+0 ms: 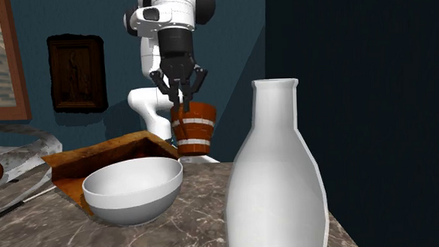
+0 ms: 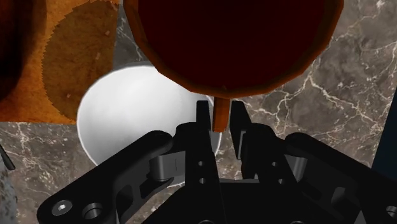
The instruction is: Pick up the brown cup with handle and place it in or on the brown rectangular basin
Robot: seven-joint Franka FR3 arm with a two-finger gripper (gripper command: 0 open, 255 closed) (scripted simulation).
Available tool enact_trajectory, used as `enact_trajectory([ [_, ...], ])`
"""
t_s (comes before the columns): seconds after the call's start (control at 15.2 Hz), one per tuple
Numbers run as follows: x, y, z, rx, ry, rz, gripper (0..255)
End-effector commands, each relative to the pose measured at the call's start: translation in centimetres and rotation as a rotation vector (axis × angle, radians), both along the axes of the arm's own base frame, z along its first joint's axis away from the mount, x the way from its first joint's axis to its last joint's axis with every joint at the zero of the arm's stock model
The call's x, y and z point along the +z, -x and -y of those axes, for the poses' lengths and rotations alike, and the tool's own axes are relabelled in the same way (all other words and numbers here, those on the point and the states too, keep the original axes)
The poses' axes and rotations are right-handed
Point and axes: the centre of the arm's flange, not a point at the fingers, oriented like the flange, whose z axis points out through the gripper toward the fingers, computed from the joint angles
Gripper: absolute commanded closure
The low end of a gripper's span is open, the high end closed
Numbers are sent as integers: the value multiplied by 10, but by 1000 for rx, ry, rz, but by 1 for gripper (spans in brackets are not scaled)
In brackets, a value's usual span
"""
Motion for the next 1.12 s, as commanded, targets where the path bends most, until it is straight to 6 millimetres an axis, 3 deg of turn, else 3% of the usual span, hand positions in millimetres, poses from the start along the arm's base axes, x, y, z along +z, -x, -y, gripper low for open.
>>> enact_trajectory([
  [0.0,11,0,0,0,0,1,255],
  [0.46,43,0,0,0,0,1,255],
  [1.06,58,80,87,0,0,1,255],
])
